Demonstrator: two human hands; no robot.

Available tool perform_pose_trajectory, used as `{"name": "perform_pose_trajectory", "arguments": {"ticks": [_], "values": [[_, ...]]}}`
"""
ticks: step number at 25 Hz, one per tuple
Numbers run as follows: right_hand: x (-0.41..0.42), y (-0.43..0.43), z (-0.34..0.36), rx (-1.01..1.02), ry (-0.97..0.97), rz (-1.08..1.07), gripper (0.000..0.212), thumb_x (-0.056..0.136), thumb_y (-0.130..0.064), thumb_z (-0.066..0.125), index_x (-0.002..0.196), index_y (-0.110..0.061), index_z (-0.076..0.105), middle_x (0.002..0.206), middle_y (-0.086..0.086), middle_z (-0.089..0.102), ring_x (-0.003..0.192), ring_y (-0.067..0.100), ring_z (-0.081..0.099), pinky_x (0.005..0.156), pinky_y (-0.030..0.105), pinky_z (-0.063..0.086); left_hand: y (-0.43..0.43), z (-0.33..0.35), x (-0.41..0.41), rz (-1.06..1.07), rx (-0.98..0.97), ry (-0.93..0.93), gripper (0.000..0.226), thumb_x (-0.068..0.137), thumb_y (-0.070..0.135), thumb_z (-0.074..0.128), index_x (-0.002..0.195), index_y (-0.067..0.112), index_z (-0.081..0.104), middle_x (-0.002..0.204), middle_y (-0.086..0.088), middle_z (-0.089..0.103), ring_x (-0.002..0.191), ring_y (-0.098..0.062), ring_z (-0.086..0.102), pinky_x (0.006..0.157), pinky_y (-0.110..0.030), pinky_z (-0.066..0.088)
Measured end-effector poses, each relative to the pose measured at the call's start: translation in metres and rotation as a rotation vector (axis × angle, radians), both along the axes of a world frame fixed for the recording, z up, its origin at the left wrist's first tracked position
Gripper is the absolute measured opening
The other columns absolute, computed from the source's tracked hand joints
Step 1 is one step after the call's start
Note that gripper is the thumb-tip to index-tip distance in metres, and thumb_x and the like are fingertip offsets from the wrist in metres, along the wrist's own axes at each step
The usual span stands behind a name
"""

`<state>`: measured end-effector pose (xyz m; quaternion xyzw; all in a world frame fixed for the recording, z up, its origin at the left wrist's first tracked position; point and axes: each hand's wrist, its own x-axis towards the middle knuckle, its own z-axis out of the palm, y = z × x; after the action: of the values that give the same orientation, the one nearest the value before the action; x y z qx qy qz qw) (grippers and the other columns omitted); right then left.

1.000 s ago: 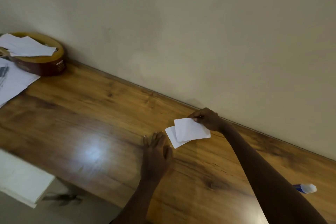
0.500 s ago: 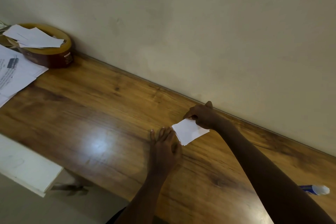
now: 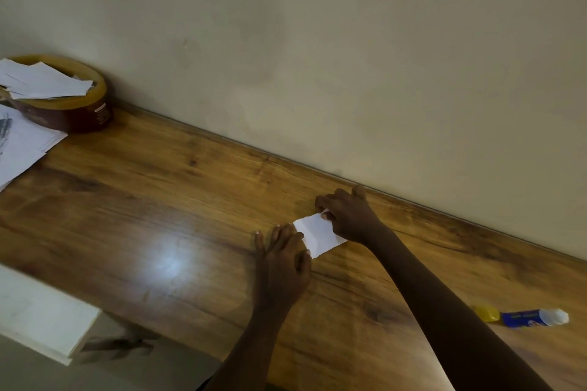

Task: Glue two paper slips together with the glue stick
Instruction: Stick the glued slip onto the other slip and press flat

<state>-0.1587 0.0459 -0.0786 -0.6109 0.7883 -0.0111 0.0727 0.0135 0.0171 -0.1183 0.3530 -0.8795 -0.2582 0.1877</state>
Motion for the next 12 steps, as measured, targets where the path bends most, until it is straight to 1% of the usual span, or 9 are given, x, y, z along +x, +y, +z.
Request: {"name": "perform_pose_trajectory", "arguments": {"ticks": [3, 5, 7, 8, 9, 10, 12], "values": [[0.001, 0.001, -0.002, -0.059, 0.034, -0.029, 0.021, 0.084, -0.017, 0.054, 0.105, -0.016, 0.05, 0.117, 0.007, 0.058, 0.109, 0.025, 0.044, 0.09, 0.041, 0.023, -0.001, 0.0, 0.0, 0.001, -0.009, 0.001, 0.03, 0.083, 0.021, 0.053, 0.111, 0.01, 0.058, 0.132, -0.014, 0.054, 0.131, -0.027, 0.04, 0.112, -0.049, 0.004], [0.006, 0.006, -0.001, -0.146, 0.018, -0.131, 0.025, 0.083, -0.02, 0.058, 0.107, -0.016, 0.052, 0.123, 0.008, 0.055, 0.117, 0.028, 0.043, 0.094, 0.045, 0.023, -0.001, 0.0, -0.001, 0.012, -0.012, 0.01, 0.028, 0.083, 0.02, 0.054, 0.109, 0.009, 0.059, 0.13, -0.015, 0.056, 0.129, -0.029, 0.042, 0.111, -0.05, 0.005], [0.013, 0.016, -0.006, -0.332, 0.012, -0.297, 0.023, 0.078, -0.016, 0.065, 0.1, -0.012, 0.059, 0.115, 0.013, 0.061, 0.111, 0.034, 0.052, 0.091, 0.052, 0.029, 0.0, 0.0, -0.001, 0.012, -0.027, 0.01, 0.026, 0.082, 0.021, 0.056, 0.104, 0.008, 0.061, 0.125, -0.016, 0.06, 0.125, -0.031, 0.047, 0.11, -0.054, 0.01], [0.018, 0.022, -0.009, -0.418, -0.018, -0.385, 0.021, 0.077, -0.016, 0.066, 0.097, -0.011, 0.062, 0.111, 0.013, 0.065, 0.106, 0.035, 0.056, 0.09, 0.052, 0.031, 0.001, 0.0, -0.001, 0.009, -0.041, 0.007, 0.026, 0.081, 0.022, 0.057, 0.102, 0.008, 0.062, 0.123, -0.017, 0.061, 0.122, -0.031, 0.05, 0.109, -0.056, 0.013], [0.025, 0.029, -0.013, -0.446, -0.074, -0.449, 0.021, 0.079, -0.017, 0.064, 0.1, -0.012, 0.063, 0.112, 0.013, 0.065, 0.107, 0.033, 0.056, 0.092, 0.052, 0.03, 0.001, 0.0, -0.001, 0.008, -0.05, 0.009, 0.026, 0.08, 0.023, 0.057, 0.102, 0.008, 0.062, 0.122, -0.017, 0.061, 0.121, -0.031, 0.05, 0.109, -0.056, 0.014], [0.033, 0.035, -0.017, -0.416, -0.149, -0.482, 0.025, 0.082, -0.021, 0.06, 0.106, -0.013, 0.061, 0.118, 0.011, 0.063, 0.112, 0.029, 0.054, 0.097, 0.05, 0.027, 0.001, 0.0, -0.001, 0.01, -0.044, 0.012, 0.027, 0.08, 0.024, 0.057, 0.102, 0.009, 0.061, 0.123, -0.016, 0.061, 0.122, -0.031, 0.05, 0.109, -0.055, 0.013], [0.047, 0.047, -0.025, -0.29, -0.255, -0.49, 0.034, 0.088, -0.026, 0.051, 0.12, -0.018, 0.052, 0.133, 0.006, 0.052, 0.125, 0.023, 0.042, 0.105, 0.046, 0.019, 0.001, 0.0, 0.0, 0.006, -0.008, 0.014, 0.03, 0.082, 0.025, 0.057, 0.107, 0.01, 0.06, 0.129, -0.014, 0.057, 0.127, -0.028, 0.045, 0.112, -0.052, 0.01]]}}
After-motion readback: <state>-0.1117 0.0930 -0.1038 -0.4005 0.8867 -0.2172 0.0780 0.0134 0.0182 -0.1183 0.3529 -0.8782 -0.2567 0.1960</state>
